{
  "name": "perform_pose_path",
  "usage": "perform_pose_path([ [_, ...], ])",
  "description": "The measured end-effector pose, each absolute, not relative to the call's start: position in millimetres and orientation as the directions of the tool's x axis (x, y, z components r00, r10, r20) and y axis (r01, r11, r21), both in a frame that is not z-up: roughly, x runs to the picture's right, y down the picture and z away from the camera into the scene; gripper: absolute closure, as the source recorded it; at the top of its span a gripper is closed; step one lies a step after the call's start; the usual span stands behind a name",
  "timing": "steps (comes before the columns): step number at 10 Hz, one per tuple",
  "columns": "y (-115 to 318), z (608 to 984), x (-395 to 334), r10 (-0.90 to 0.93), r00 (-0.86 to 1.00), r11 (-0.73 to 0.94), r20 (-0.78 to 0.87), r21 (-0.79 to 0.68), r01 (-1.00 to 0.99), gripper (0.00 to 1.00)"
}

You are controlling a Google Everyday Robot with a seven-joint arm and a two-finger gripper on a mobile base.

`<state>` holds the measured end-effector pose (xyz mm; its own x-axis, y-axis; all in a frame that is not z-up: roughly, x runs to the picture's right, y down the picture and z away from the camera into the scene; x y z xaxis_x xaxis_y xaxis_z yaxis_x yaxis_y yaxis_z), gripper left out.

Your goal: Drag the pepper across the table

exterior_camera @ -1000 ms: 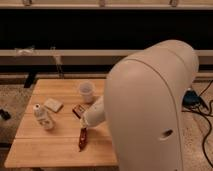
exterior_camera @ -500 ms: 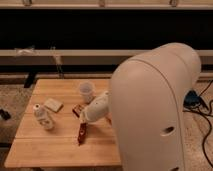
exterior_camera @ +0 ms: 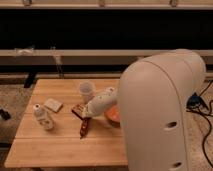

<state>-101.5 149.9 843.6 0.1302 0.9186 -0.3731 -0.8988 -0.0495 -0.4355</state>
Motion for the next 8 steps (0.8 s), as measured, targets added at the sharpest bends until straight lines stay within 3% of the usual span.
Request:
perform_pose_path([
  [6,126.4,860.0,-81.3,0.931,0.05,-0.109,-0.361,-0.407,-0.907,0.99],
  [8,121.6,861.1,-77.3,0.938,0.028,-0.12,-0.345,-0.4,-0.909,0.83],
])
